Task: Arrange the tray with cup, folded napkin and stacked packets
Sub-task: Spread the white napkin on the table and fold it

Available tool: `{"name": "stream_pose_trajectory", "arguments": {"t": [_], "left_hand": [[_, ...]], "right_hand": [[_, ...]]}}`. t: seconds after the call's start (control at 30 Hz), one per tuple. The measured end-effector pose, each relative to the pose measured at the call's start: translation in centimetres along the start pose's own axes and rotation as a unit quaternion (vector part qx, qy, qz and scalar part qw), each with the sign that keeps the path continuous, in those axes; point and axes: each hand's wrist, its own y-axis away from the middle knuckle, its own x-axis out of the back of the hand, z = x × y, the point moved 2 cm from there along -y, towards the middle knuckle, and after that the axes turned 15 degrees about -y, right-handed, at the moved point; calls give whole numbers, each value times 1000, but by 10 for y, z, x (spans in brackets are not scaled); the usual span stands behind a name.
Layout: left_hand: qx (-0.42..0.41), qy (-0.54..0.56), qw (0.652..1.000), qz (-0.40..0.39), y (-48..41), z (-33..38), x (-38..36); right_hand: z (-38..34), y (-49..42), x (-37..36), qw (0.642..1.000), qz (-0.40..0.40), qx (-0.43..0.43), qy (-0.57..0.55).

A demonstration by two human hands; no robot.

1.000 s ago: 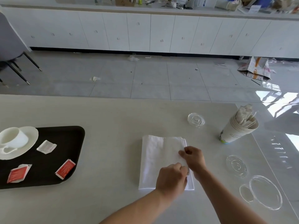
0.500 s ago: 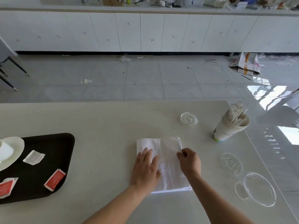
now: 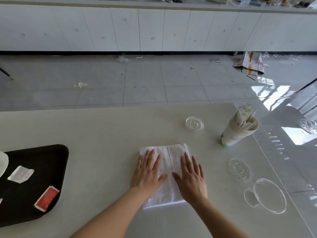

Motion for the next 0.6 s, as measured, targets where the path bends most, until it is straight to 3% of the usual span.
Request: {"name": "stream_pose_trajectory", "arguments": {"t": [0.1, 0.37, 0.6], "left_hand": [[20, 11, 1000, -21, 5, -5, -13], [63, 10, 998, 9, 54, -58, -26], [102, 22, 994, -24, 98, -114, -52]], "right_hand": [[2, 8, -15, 998, -47, 28, 40], [-46, 14, -50, 993, -62, 90, 54], [-106, 31, -84, 986, -72, 131, 71]]}}
